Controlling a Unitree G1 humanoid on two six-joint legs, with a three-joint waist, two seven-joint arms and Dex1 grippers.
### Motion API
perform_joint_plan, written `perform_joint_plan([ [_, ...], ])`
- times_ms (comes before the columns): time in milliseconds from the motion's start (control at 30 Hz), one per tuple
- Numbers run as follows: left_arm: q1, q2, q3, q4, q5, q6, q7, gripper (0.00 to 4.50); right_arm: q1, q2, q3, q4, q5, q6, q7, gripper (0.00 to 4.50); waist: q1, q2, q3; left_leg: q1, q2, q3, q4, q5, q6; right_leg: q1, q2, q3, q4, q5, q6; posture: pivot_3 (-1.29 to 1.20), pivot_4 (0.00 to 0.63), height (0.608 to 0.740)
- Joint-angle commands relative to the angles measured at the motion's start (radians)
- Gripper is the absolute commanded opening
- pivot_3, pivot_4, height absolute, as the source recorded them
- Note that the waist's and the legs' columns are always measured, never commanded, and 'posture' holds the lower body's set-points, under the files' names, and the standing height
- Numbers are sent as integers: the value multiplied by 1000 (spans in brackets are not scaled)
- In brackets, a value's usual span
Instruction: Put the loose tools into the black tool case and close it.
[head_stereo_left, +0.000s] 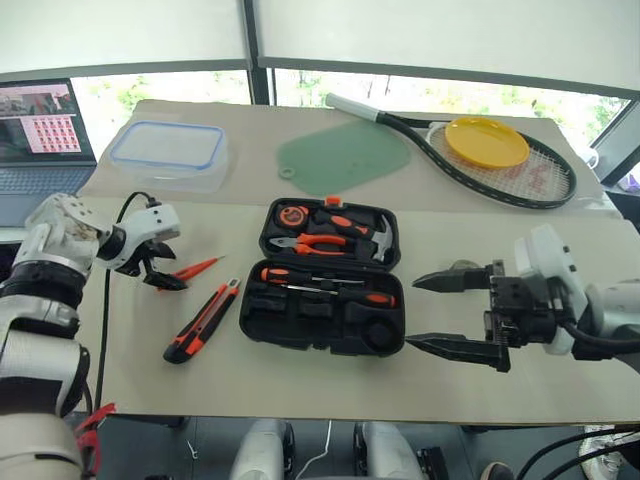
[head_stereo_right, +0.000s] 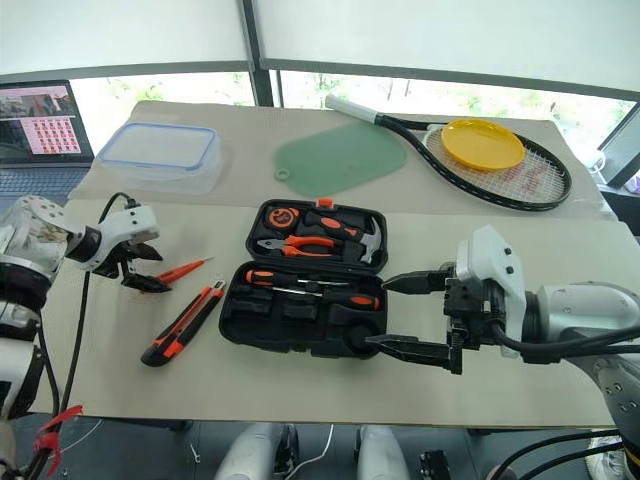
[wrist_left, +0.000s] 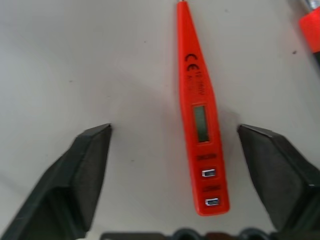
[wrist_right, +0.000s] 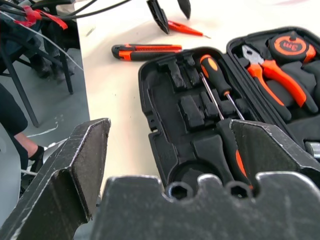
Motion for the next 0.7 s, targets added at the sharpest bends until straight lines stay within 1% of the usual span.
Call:
perform_joint_plan([
  [33, -4, -16, -10, 60, 29, -41, -16, 2706, 12, -14, -43, -28, 23, -33, -17, 4500, -1, 0, 0, 0, 0, 0, 0, 0, 0, 0, 0, 0, 0, 0, 0, 0, 150, 738],
  [67, -5, -19, -5, 68, 31, -45, -17, 2252, 17, -16, -45, -28, 25, -37, -20, 4500, -1, 0, 0, 0, 0, 0, 0, 0, 1, 0, -1, 0, 0, 0, 1, 0, 150, 738],
  [167, -3, -15, 14, 70, 25, -54, -17, 1238, 32, -22, -53, -27, 25, -46, -25, 4500, -2, 0, 0, 0, 0, 0, 0, -1, 1, 0, -1, 1, 0, 0, 1, 0, 150, 738],
  [200, -4, -11, 26, 63, 17, -58, -15, 760, 36, -24, -56, -25, 25, -48, -27, 4500, -1, 0, 0, 0, 0, 0, 0, 0, 1, 0, -1, 1, 0, 0, 1, 0, 150, 738],
  [233, -8, -7, 40, 54, 9, -60, -13, 455, 41, -27, -60, -23, 25, -50, -28, 4500, -2, 0, 0, 0, 0, 0, 0, 0, 1, 0, -1, 1, 0, 0, 1, 0, 150, 738],
  [267, -15, -4, 58, 25, -9, -60, -22, 395, 46, -29, -64, -21, 27, -51, -30, 4500, -2, 0, 0, 0, 0, 0, 0, -1, 1, 0, -1, 1, 0, 0, 1, 0, 150, 738],
  [367, -18, 2, 104, -88, -68, -54, -76, 395, 65, -34, -81, -21, 35, -50, -33, 4500, 0, -1, 1, -1, 0, -1, 1, -1, 1, 0, -1, 0, 1, 0, 1, 0, 150, 738],
  [433, -6, -13, 129, -286, -139, -41, -131, 395, 88, -38, -90, -21, 32, -52, -28, 4500, 4, -3, 1, -3, 1, -2, 3, 0, 1, 0, -1, -1, 1, 0, 1, 0, 150, 738],
  [533, 18, -57, 116, -564, -206, 12, -172, 395, 113, -42, -94, -20, 30, -58, -27, 4500, 10, -3, 2, -5, 1, -4, 8, -2, 3, 0, -2, -2, 1, 1, 2, 0, 150, 738],
  [600, 37, -84, 92, -670, -210, 35, -166, 395, 116, -42, -90, -17, 27, -63, -29, 4500, 10, -3, 1, -5, 0, -3, 10, -3, 5, 2, -3, -1, 0, 2, 4, 0, 150, 738],
  [700, 65, -119, 43, -771, -198, 64, -161, 395, 118, -40, -81, -15, 23, -68, -37, 4500, 1, -3, 1, -4, -1, -2, 11, -4, 6, 2, -3, 2, 0, 3, 6, 0, 150, 738],
])
